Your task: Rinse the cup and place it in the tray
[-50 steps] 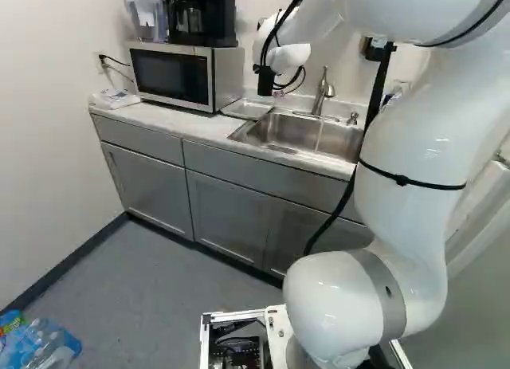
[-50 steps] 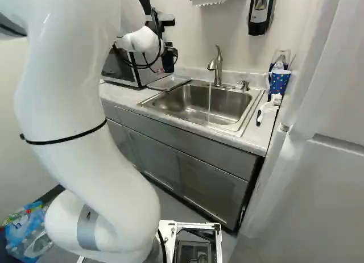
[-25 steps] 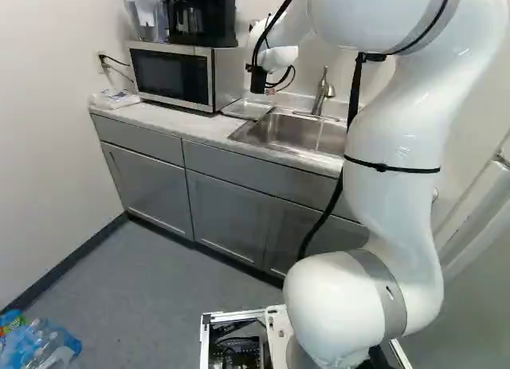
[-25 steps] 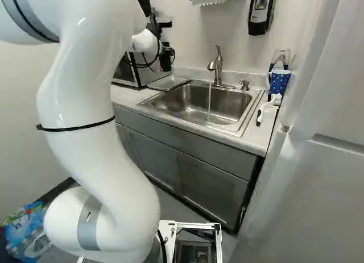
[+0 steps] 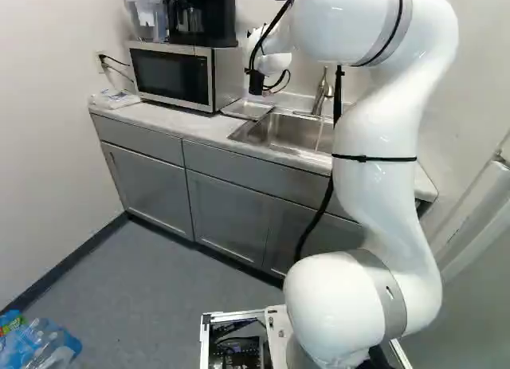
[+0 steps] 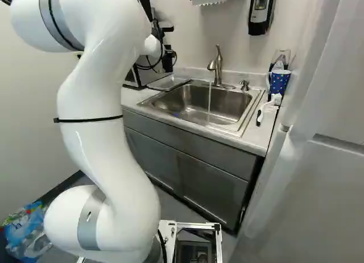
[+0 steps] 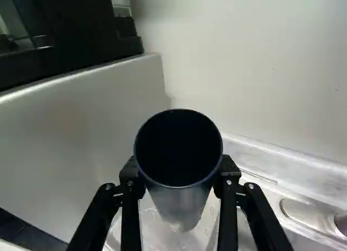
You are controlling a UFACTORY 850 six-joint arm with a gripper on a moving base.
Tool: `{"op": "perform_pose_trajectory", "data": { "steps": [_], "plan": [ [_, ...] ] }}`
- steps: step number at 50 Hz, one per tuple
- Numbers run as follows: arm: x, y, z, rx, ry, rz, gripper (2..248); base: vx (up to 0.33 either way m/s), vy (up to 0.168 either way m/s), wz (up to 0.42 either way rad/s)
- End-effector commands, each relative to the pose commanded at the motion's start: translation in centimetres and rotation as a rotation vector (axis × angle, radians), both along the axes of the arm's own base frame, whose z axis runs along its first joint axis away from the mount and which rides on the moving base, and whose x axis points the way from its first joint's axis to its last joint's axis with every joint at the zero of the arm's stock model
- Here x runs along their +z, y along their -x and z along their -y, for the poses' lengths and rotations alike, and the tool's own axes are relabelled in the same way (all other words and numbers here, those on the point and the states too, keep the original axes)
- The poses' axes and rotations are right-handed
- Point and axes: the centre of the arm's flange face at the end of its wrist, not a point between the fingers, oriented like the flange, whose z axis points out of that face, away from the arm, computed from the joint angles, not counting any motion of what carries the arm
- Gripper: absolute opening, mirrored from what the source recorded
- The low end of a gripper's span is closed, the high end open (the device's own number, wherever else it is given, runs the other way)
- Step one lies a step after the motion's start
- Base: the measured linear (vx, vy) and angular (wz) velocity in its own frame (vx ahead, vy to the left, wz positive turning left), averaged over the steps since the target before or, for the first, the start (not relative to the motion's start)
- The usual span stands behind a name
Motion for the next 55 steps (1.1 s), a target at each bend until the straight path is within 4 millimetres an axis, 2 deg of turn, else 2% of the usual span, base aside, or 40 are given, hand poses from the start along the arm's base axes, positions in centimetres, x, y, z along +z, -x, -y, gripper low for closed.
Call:
{"op": "perform_pose_trajectory", "data": {
  "steps": [15, 30, 55],
  "plan": [
    [-2.2, -3.1, 0.4, -0.007, 0.000, -0.009, 126, 0.000, 0.000, 0.000],
    [-4.3, -5.3, 0.7, -0.013, 0.001, -0.020, 126, 0.000, 0.000, 0.000],
    [-7.4, -5.9, 0.7, -0.014, 0.003, -0.061, 126, 0.000, 0.000, 0.000]
  ]
}}
